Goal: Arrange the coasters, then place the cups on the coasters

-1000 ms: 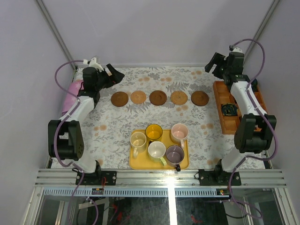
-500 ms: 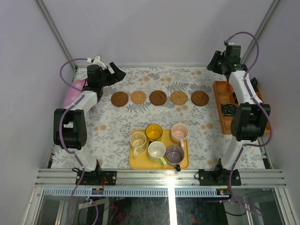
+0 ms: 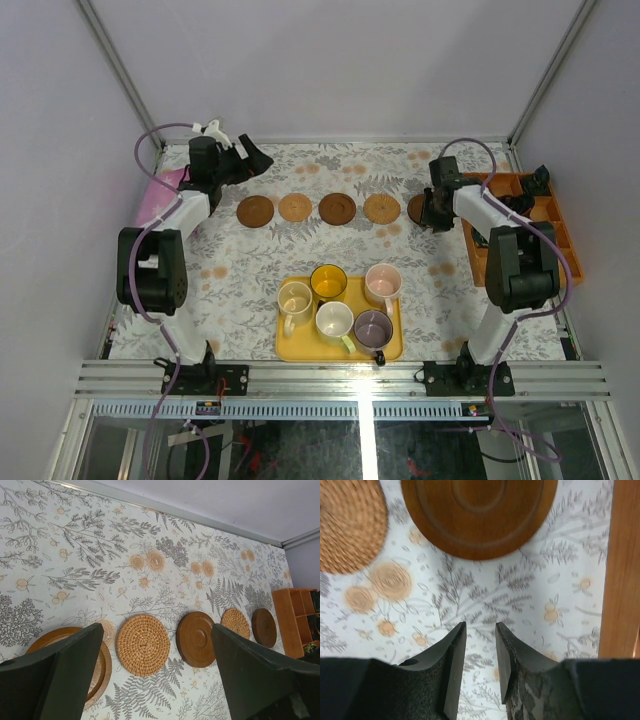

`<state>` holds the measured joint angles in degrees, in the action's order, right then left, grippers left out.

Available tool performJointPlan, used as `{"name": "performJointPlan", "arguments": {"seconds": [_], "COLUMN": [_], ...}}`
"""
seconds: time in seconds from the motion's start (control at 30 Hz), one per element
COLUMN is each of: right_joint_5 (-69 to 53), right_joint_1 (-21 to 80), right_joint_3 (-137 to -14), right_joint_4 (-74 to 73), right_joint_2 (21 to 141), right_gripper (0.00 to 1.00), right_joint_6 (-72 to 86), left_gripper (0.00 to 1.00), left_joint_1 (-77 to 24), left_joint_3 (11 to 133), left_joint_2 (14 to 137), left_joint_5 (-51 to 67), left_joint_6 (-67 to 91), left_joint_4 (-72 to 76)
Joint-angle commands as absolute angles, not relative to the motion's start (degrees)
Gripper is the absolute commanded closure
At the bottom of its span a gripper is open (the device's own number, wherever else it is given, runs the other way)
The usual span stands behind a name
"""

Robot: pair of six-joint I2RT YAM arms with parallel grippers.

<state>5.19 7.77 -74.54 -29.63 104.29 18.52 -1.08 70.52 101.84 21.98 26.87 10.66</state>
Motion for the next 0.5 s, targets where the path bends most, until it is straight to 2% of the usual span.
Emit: {"name": "performJointPlan", "arguments": {"seconds": [0.0, 0.47], "right_joint_5": [9.38, 12.18], "right_joint_1": [7.81, 7.64], "right_joint_3": [-70.88, -69.93], "right_joint_4": [-30.01, -26.35], "right_joint_2": [98.93, 104.50], "right_gripper": [0.63, 0.63], "right_joint_6": [22.57, 21.40], "left_gripper": [0.12, 0.11], "left_joint_1": [-1.23, -1.50], "left_joint_3": [69.37, 66.63], "left_joint_2": [101.25, 100.33], "left_joint_5": [22.56, 23.38], "left_joint_6": [26.18, 28.19], "left_joint_4": [12.31, 12.51]}}
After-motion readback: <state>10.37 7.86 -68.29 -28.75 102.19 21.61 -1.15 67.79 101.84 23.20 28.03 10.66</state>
